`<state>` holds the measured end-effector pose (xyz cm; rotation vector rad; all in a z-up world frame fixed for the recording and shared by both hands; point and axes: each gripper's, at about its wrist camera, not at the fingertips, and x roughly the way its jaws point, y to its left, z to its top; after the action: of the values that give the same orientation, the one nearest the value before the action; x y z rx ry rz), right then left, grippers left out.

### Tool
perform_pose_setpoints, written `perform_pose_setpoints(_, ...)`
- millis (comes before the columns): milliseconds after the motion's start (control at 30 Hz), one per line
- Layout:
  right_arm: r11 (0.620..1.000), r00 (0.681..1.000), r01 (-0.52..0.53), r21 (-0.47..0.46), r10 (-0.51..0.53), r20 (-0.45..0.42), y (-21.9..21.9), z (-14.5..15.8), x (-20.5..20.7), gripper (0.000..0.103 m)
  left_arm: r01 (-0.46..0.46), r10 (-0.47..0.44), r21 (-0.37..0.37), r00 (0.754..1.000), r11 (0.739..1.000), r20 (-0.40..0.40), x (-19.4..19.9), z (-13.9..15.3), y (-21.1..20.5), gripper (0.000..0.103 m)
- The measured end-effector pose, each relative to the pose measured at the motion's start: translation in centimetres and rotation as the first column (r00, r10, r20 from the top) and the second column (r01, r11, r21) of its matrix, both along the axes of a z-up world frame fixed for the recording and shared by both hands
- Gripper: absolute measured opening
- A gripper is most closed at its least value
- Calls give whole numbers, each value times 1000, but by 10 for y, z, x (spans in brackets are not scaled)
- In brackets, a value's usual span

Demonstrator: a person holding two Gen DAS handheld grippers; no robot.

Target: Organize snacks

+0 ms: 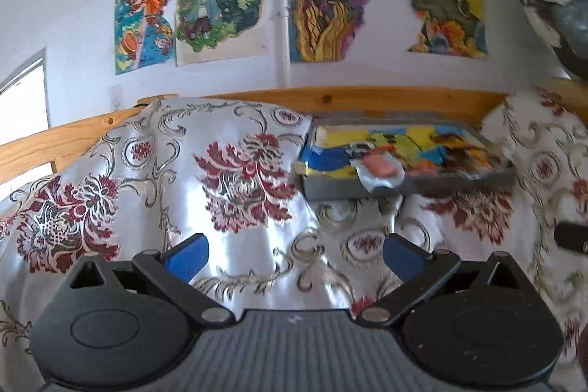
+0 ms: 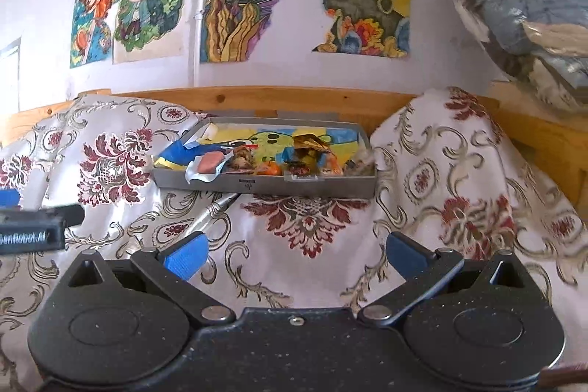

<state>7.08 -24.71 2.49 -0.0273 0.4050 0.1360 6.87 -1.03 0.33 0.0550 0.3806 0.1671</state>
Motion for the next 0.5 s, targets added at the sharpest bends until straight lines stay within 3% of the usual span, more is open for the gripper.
perform_pose_setpoints(500,1000,998,-13,3,13,-56,2,-11,-10,102,-4,3,-4,997,1000,-75,-15,-11,16,103)
